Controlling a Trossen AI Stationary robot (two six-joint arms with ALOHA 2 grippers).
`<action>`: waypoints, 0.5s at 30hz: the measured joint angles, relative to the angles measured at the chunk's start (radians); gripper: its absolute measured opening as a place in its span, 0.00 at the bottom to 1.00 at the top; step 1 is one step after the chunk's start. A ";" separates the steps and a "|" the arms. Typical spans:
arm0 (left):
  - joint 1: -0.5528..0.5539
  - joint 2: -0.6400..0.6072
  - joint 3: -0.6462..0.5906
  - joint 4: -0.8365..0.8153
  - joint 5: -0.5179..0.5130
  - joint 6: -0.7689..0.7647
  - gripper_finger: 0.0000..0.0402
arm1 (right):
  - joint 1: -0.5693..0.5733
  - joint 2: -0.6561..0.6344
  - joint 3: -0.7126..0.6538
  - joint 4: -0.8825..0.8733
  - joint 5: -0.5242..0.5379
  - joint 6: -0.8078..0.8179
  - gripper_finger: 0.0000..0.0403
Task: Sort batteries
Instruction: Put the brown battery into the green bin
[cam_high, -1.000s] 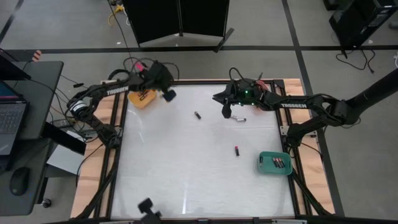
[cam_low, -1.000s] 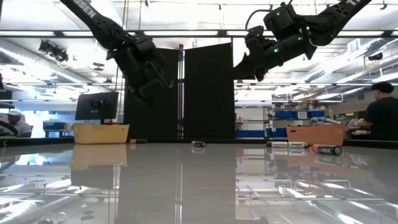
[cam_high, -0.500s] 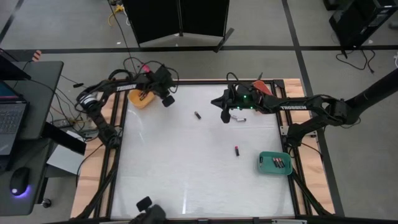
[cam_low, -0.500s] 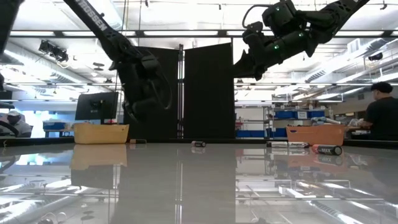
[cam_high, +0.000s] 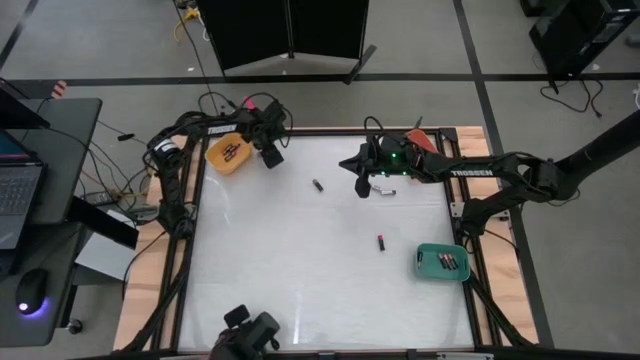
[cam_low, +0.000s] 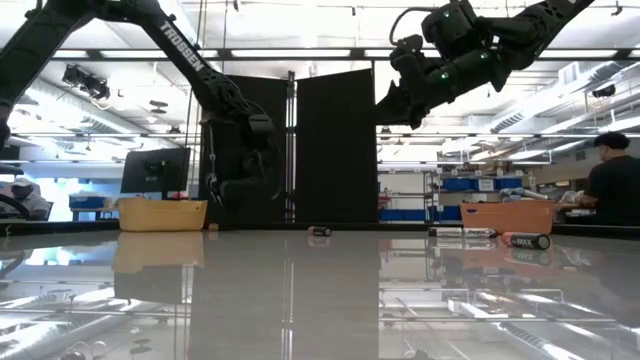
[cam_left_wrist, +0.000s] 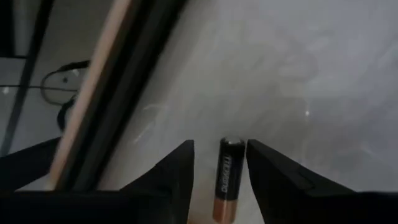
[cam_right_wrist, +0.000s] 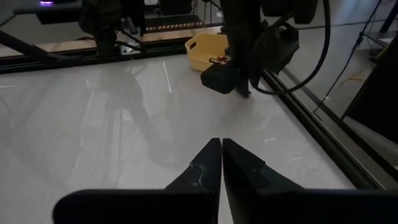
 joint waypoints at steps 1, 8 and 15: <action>0.000 0.000 0.002 -0.004 -0.014 0.000 0.39 | 0.000 0.000 0.000 0.000 0.000 -0.002 0.06; 0.005 0.006 0.002 -0.054 -0.021 -0.005 0.39 | 0.000 0.000 0.000 0.000 -0.001 -0.021 0.03; 0.035 0.053 0.007 -0.066 0.033 -0.034 0.39 | 0.000 0.000 0.000 -0.001 -0.005 -0.024 0.05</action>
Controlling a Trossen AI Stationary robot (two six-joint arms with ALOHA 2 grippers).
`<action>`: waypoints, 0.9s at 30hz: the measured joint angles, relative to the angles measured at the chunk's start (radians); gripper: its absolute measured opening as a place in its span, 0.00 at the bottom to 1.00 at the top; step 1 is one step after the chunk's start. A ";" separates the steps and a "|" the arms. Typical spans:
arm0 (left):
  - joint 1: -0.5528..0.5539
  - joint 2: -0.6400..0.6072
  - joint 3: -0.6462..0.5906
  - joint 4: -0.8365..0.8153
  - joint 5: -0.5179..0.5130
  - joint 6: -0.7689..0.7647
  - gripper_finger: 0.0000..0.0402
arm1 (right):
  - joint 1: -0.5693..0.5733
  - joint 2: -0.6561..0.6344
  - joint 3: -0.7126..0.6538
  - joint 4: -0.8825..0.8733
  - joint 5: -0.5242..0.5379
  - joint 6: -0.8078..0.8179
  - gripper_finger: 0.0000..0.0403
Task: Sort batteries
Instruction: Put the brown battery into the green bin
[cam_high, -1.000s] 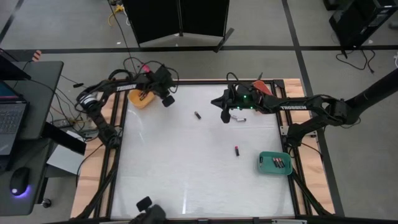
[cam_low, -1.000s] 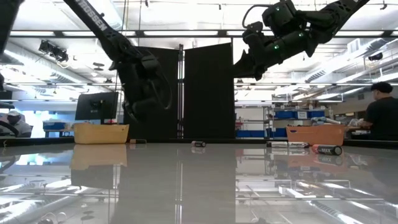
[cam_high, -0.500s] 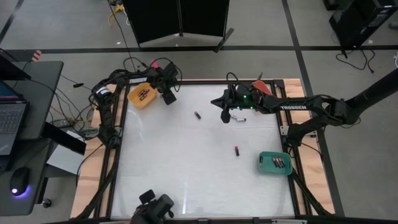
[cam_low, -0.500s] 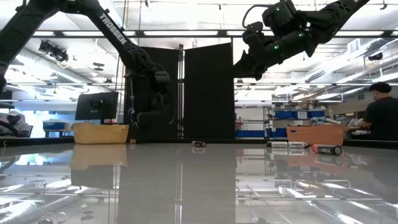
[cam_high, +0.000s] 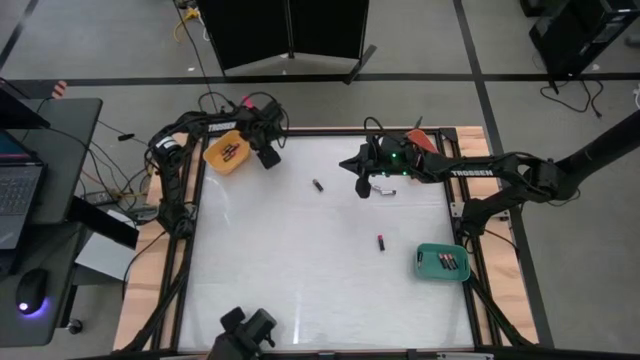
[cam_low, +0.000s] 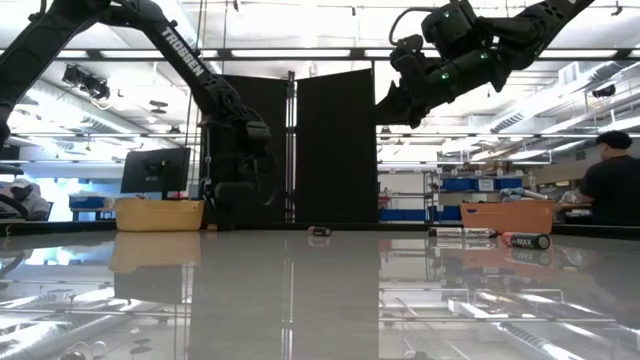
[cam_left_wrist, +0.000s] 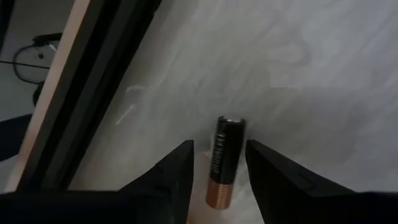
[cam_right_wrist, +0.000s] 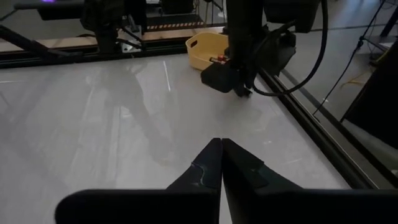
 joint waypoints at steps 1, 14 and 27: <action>0.002 0.004 0.000 0.000 0.006 0.000 0.39 | 0.000 0.000 0.000 -0.001 -0.002 0.000 0.05; -0.044 0.005 0.053 0.013 -0.001 0.054 0.10 | 0.000 -0.005 0.000 -0.005 -0.003 -0.004 0.05; -0.114 -0.112 0.028 0.590 0.535 -0.165 0.10 | 0.001 -0.140 -0.026 -0.224 0.045 0.013 0.04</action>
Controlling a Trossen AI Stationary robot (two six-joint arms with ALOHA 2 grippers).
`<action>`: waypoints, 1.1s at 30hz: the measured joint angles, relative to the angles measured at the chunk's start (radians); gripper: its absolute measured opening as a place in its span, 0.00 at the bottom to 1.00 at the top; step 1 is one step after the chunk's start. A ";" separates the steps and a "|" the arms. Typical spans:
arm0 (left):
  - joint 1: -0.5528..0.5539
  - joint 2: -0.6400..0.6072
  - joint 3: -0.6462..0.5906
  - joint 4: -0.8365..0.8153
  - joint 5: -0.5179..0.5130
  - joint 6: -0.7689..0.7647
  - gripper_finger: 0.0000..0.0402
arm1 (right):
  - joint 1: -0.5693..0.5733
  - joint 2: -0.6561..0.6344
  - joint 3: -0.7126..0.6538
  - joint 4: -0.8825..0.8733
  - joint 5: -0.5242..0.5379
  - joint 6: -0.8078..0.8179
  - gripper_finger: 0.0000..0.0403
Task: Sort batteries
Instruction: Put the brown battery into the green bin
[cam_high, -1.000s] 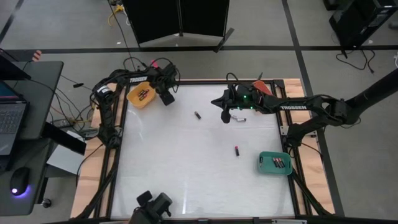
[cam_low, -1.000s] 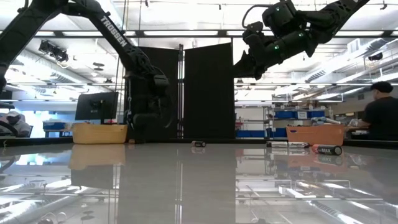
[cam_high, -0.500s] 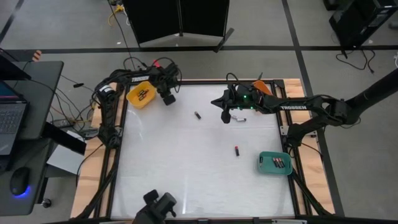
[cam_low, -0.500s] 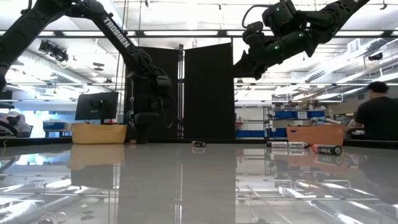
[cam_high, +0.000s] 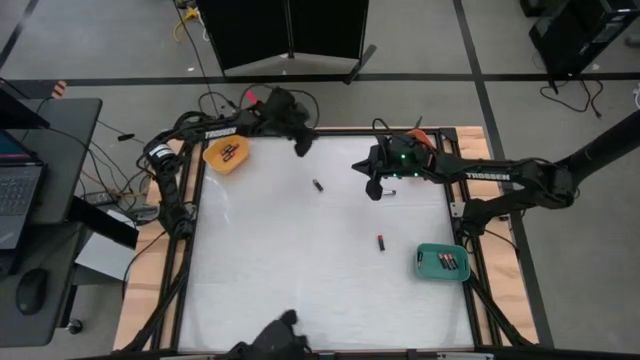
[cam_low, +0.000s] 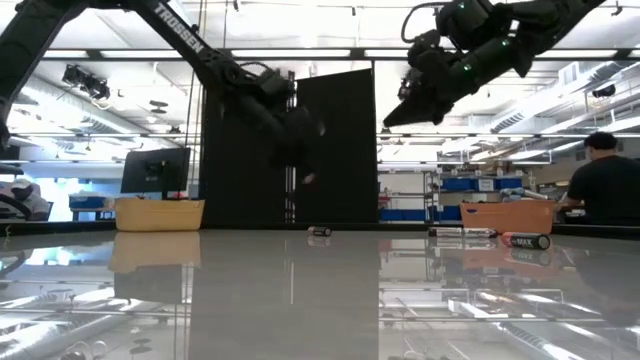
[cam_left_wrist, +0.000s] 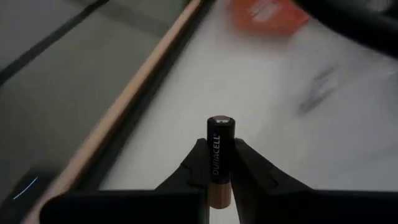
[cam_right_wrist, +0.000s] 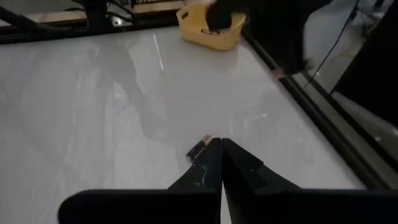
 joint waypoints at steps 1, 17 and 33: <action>-0.010 0.000 -0.018 0.079 0.052 -0.033 0.10 | 0.000 -0.002 -0.019 0.022 -0.001 0.012 0.03; -0.221 0.001 -0.310 1.244 0.193 -0.399 0.10 | 0.032 0.011 -0.262 0.705 0.043 0.260 0.11; -0.302 0.000 -0.277 1.234 0.152 -0.347 0.10 | 0.089 0.011 -0.262 0.790 0.036 0.257 0.44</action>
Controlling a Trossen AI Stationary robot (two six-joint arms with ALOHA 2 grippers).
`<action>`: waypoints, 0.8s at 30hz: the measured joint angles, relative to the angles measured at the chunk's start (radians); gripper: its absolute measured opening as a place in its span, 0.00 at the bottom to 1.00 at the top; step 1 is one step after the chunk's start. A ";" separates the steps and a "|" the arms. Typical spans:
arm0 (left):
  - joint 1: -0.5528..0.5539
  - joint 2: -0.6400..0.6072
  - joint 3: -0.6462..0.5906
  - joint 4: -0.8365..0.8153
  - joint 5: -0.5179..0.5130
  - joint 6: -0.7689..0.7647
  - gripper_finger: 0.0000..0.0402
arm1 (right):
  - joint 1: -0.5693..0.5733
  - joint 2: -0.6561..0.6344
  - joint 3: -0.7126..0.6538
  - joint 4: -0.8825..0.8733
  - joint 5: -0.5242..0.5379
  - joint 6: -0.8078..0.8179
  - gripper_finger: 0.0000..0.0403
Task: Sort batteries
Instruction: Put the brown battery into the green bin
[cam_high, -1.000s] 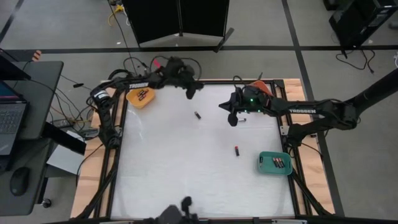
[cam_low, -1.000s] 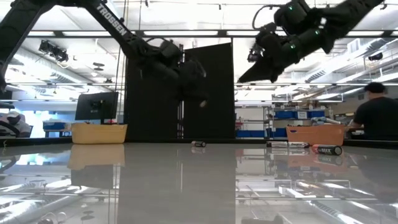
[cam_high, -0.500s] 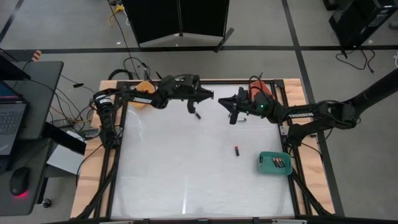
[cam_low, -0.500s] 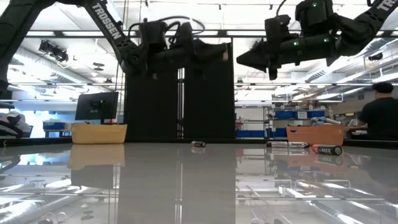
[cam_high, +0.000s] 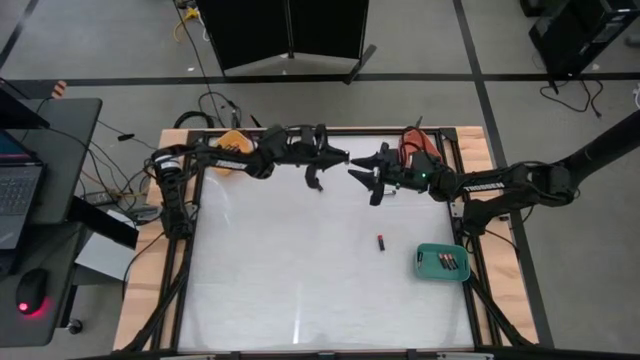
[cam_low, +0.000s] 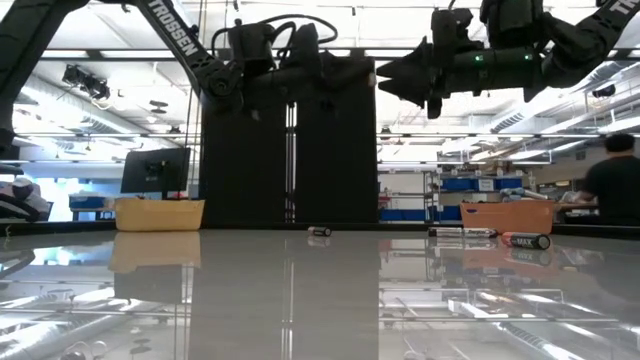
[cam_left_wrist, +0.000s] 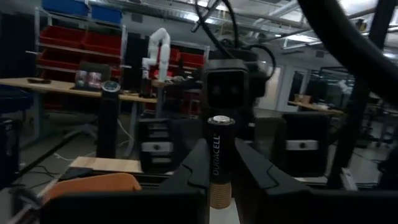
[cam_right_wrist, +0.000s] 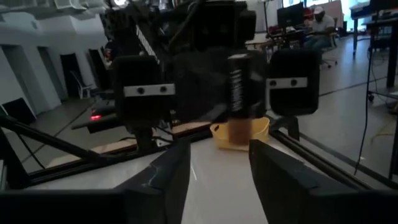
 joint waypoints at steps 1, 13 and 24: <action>-0.003 0.000 0.000 -0.001 0.002 -0.001 0.10 | 0.000 0.000 0.000 0.001 0.000 -0.001 0.45; -0.035 0.000 0.001 0.001 -0.041 0.023 0.10 | 0.018 0.000 0.000 0.037 -0.001 -0.020 0.37; -0.068 0.012 0.074 -0.090 -0.055 0.087 0.10 | 0.028 0.000 0.000 0.039 -0.006 -0.020 0.27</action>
